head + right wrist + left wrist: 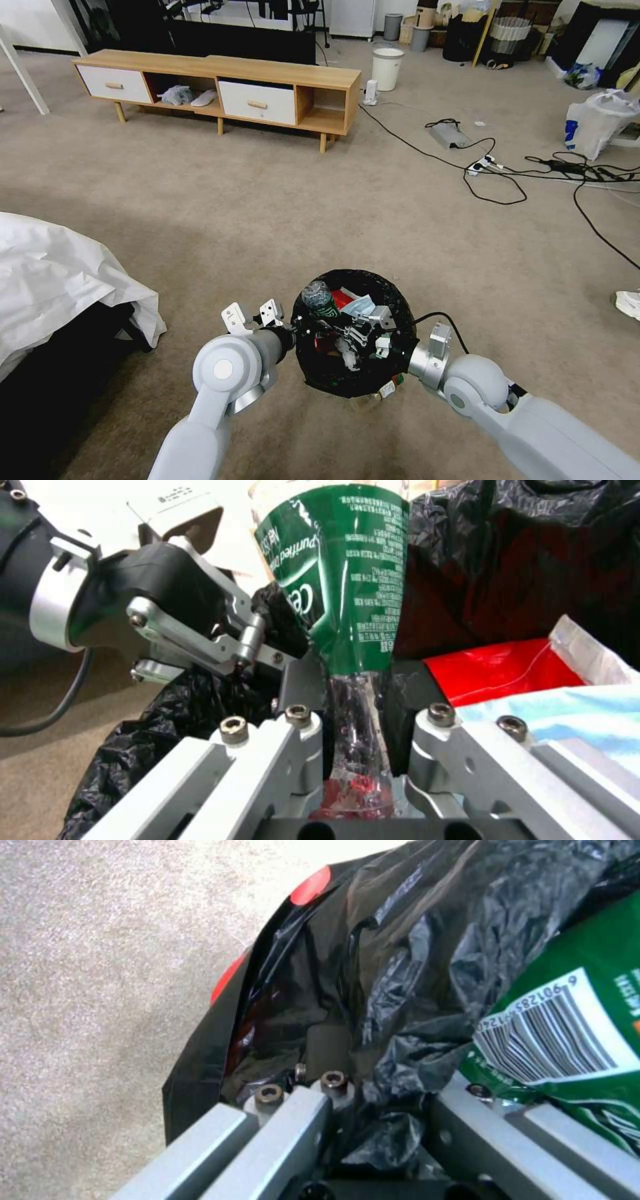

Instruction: Pick up the trash bin and place the garbage on the floor into it.

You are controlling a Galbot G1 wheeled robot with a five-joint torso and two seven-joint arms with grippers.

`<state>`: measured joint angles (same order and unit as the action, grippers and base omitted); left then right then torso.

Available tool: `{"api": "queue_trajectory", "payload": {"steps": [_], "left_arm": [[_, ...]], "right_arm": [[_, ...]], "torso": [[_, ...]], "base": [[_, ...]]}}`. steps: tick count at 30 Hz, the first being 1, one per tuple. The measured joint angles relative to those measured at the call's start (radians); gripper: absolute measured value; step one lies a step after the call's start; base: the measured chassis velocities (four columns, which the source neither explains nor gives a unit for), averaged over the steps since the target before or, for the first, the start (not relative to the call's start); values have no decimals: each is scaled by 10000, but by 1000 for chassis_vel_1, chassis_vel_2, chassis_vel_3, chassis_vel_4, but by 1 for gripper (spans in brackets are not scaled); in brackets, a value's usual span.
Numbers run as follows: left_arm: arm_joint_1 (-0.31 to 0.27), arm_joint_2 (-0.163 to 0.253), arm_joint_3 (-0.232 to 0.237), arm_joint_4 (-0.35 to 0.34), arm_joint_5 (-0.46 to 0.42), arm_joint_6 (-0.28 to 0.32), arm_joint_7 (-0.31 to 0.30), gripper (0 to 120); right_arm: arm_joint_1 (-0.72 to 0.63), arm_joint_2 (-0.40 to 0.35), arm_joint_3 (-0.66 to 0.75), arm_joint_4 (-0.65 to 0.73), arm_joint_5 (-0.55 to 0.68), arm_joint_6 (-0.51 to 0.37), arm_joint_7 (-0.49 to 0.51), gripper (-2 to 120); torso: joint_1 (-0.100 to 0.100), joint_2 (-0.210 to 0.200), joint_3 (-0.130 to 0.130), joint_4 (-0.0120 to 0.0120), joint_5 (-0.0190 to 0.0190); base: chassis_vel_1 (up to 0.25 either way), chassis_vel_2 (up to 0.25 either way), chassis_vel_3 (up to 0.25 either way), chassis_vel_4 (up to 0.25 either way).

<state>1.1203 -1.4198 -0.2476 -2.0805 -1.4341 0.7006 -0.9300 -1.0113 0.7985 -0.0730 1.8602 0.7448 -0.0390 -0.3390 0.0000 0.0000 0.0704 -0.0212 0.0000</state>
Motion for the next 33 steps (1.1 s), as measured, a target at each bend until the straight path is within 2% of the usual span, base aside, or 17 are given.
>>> {"api": "queue_trajectory", "payload": {"steps": [4, 5, 7, 10, 12, 17, 22, 33], "left_arm": [[3, -12, 2, 0, -27, -6, 0, 0], [3, -12, 2, 0, -27, -6, 0, 0], [3, -11, 8, 0, -54, -9, 0, 0], [3, -9, 5, 0, -64, -10, 0, 0], [-4, 7, -3, 0, -104, -16, -3, 0], [4, 33, -18, 0, -136, -21, -11, 0], [8, 67, -19, -11, -172, -23, -17, 0], [-17, 96, -16, -19, -207, -35, -30, 0]], "right_arm": [[0, 11, -13, -17, -1, 0, 45, 28], [0, 11, -13, -17, -1, 0, 45, 28], [9, 21, -17, -25, 0, 0, 71, 39], [15, 26, -19, -34, -1, 1, 80, 45], [18, 39, -29, -49, 1, 0, 96, 56], [12, 64, -31, -67, 0, 0, 115, 66], [0, 86, -8, -90, 1, -1, 152, 71], [4, 69, 25, -94, 30, -1, 165, 73]], "torso": [[0, -1, 0, 0, 0], [0, -1, 0, 0, 0], [0, -1, 0, 0, 0], [0, -1, 0, 0, 0], [0, -1, 0, 0, 0], [0, 0, 0, 0, 0], [-1, -1, 0, 0, 0], [0, -1, 0, 0, 0]], "base": [[0, 0, 0, 0], [0, 0, 0, 0], [0, 0, 0, 0], [0, 0, 0, 0], [0, 0, 0, 0], [0, 0, 0, 0], [0, 0, 0, 0], [0, 0, 0, 0]]}}
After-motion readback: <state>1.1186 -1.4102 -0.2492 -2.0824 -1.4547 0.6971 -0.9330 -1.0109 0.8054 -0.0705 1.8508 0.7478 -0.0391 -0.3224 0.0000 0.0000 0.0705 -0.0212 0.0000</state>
